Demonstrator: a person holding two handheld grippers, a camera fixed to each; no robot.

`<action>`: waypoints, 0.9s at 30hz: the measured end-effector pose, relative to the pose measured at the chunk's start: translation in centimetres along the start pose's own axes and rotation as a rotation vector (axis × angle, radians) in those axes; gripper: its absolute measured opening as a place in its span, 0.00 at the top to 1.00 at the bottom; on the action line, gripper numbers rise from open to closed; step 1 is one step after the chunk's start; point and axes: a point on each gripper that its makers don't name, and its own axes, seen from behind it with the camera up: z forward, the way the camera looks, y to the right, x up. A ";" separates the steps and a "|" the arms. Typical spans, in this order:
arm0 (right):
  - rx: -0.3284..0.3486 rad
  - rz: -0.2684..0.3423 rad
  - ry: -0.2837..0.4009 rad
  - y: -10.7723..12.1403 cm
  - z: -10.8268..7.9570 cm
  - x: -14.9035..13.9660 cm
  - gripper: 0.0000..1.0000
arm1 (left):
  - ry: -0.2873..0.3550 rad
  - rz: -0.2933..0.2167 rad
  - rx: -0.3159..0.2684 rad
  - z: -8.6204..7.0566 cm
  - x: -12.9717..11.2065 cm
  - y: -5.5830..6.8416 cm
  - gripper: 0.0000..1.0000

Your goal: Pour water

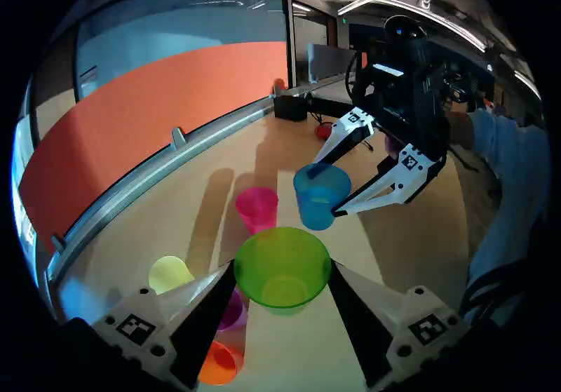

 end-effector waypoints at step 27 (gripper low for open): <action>-0.069 0.011 0.278 0.0 -2.2 8.7 0.09 | 0.339 -0.073 0.085 -6.8 6.1 -2.3 0.10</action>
